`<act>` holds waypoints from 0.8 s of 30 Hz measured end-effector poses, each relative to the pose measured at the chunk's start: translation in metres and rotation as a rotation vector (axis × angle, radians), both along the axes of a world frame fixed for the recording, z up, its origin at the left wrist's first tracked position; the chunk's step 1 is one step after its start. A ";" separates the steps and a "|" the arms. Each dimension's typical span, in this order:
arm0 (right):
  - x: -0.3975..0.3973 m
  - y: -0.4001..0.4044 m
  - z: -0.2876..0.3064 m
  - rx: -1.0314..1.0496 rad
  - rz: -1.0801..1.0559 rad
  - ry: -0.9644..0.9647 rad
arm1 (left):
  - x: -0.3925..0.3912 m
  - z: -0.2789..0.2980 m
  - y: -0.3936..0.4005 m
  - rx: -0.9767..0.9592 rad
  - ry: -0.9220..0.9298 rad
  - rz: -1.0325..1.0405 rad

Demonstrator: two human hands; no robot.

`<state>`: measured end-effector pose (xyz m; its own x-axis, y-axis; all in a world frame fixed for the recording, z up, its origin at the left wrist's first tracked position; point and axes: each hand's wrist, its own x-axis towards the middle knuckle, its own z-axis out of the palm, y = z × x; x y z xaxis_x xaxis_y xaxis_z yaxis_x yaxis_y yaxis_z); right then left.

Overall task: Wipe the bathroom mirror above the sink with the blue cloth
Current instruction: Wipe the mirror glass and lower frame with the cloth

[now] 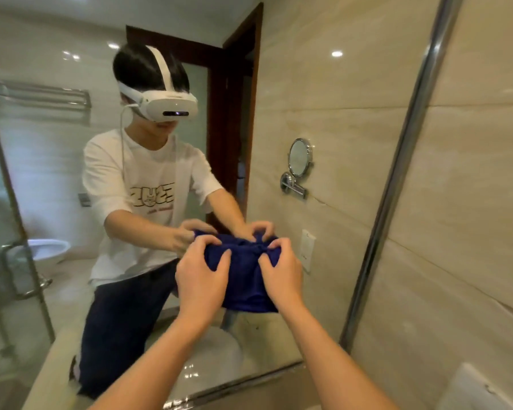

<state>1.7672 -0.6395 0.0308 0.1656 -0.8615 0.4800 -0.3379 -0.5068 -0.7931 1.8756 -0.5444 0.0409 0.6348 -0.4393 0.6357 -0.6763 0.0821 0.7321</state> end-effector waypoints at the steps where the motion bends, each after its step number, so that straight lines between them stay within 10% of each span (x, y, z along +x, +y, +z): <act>1: -0.006 -0.008 0.025 -0.042 -0.023 -0.051 | -0.005 0.024 -0.008 -0.065 -0.027 -0.030; 10: -0.040 -0.064 0.175 -0.323 -0.022 -0.342 | -0.038 0.177 -0.076 -0.306 -0.309 -0.048; 19: -0.034 -0.047 -0.048 -0.046 -0.045 -0.273 | -0.046 -0.027 -0.055 0.123 -0.308 -0.063; 24: -0.055 -0.054 -0.040 0.125 0.020 -0.294 | -0.058 -0.028 -0.061 0.128 -0.173 -0.061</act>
<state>1.7122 -0.6939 -0.0089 0.0529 -0.9146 0.4008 -0.0756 -0.4039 -0.9117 1.8173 -0.6054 0.0125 0.4907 -0.5579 0.6693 -0.7895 0.0403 0.6124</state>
